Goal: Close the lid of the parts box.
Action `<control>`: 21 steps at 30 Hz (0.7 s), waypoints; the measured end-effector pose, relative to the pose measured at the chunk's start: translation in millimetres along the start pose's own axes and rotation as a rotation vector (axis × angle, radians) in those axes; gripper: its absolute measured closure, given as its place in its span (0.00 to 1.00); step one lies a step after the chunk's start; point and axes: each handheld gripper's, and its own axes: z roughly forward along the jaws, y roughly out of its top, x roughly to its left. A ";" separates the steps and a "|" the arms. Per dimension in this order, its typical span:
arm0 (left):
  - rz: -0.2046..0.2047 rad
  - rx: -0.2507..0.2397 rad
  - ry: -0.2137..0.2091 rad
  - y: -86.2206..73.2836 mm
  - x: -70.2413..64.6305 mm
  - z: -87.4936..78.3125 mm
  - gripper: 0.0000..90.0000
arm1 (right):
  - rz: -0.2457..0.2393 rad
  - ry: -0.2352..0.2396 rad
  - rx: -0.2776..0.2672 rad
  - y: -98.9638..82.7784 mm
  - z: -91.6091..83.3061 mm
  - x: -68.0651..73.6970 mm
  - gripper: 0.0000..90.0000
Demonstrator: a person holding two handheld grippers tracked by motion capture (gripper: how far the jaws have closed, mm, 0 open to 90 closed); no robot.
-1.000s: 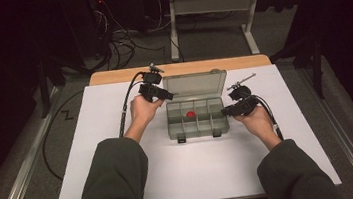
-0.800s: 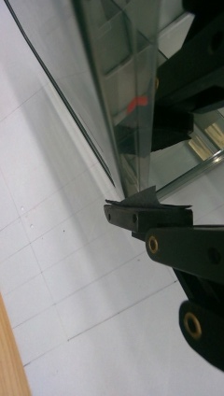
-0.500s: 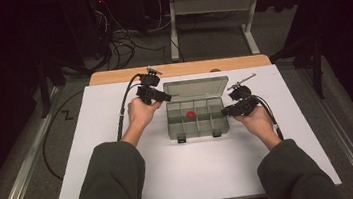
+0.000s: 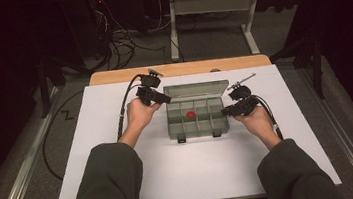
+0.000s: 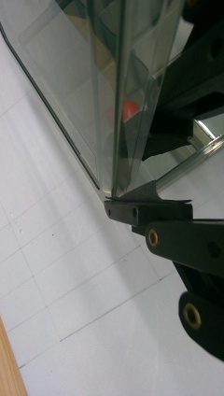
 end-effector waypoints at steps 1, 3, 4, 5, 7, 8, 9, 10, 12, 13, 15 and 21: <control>0.003 -0.001 0.001 -0.1 -0.5 -0.4 0.75 | 0.001 -0.001 0.000 -0.1 0.0 0.1 0.84; 0.012 -0.001 0.006 0.1 -1.4 -0.9 0.75 | 0.001 -0.002 0.000 0.0 0.0 0.2 0.84; 0.009 -0.002 0.005 -0.1 -1.1 -0.5 0.75 | 0.003 0.001 0.000 0.2 0.1 -0.2 0.84; 0.001 -0.002 0.002 -0.3 -0.3 0.0 0.75 | 0.008 0.003 0.001 -0.1 -0.1 -0.4 0.83; -0.007 -0.006 -0.001 -0.2 0.6 0.1 0.75 | 0.002 -0.006 -0.003 -0.5 -0.1 1.1 0.84; -0.003 -0.008 0.000 -0.3 0.3 0.2 0.75 | 0.001 -0.011 -0.004 -0.6 -0.2 2.2 0.84; 0.002 -0.008 0.003 -0.7 0.2 0.2 0.75 | -0.007 -0.012 -0.007 -1.0 -0.2 2.2 0.84; 0.001 -0.011 0.003 -1.5 0.1 0.3 0.75 | -0.006 -0.006 -0.011 -1.5 -0.2 1.3 0.84; 0.005 -0.008 0.000 -2.7 0.5 0.5 0.75 | 0.016 0.015 -0.023 -2.8 -0.4 -1.9 0.84; 0.008 -0.007 0.001 -3.2 0.6 0.8 0.75 | 0.013 0.021 -0.026 -2.8 -0.5 -2.9 0.84; 0.007 -0.008 0.000 -3.6 0.9 0.9 0.75 | 0.004 0.016 -0.018 -1.6 -1.2 -1.6 0.84; 0.010 -0.005 0.000 -3.7 0.4 0.7 0.75 | -0.010 0.007 -0.057 -2.6 -15.8 -1.7 0.79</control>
